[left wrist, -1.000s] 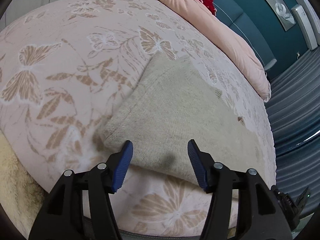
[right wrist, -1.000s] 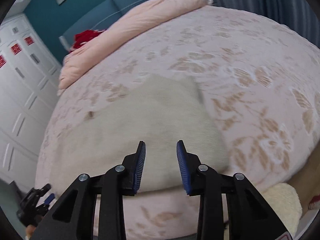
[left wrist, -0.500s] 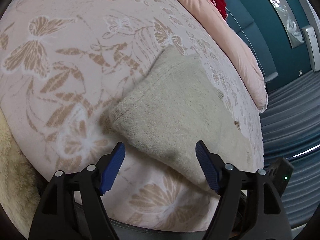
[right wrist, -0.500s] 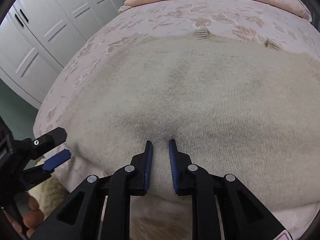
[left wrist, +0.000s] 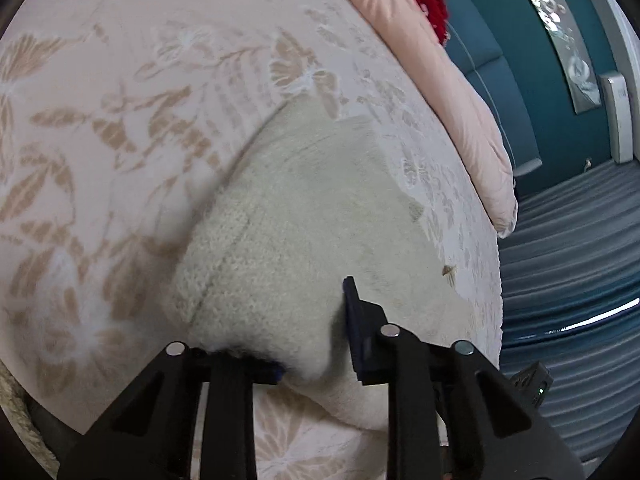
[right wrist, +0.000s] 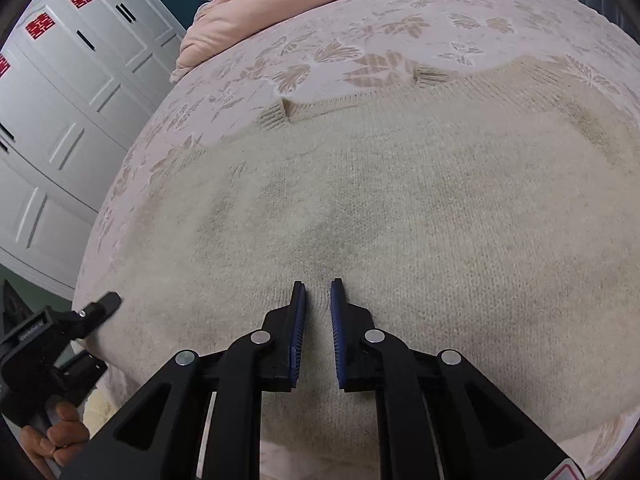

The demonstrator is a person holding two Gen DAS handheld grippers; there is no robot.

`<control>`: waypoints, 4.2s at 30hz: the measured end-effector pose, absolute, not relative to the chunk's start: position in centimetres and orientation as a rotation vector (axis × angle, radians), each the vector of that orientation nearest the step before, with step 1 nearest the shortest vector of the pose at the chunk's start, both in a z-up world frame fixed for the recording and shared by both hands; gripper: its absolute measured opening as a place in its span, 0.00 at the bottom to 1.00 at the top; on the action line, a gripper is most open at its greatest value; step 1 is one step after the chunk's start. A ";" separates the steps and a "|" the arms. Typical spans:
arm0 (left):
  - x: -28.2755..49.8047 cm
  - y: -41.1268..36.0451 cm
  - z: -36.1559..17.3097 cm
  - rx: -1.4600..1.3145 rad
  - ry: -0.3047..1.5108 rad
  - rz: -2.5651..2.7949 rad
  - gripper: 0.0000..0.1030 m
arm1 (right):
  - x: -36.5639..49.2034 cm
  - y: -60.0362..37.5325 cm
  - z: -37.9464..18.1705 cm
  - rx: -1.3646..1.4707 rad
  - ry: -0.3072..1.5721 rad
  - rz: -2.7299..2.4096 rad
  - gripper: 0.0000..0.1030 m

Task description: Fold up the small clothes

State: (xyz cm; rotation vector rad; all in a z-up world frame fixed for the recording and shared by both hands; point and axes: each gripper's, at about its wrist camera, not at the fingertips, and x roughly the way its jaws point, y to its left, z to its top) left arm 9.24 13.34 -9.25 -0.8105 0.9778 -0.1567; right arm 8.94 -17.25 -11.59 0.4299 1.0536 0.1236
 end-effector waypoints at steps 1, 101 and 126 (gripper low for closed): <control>9.4 12.4 -7.6 -0.760 0.948 -0.192 0.16 | 8.9 -17.2 -11.6 0.431 1.052 0.129 0.10; 1.6 -6.3 -4.4 -0.075 0.980 -0.469 0.80 | 0.8 -35.8 -3.7 0.493 0.916 -0.152 0.34; 6.5 -11.2 -6.6 -0.081 1.048 -0.432 0.80 | 2.2 -40.1 -6.9 0.670 0.923 -0.071 0.48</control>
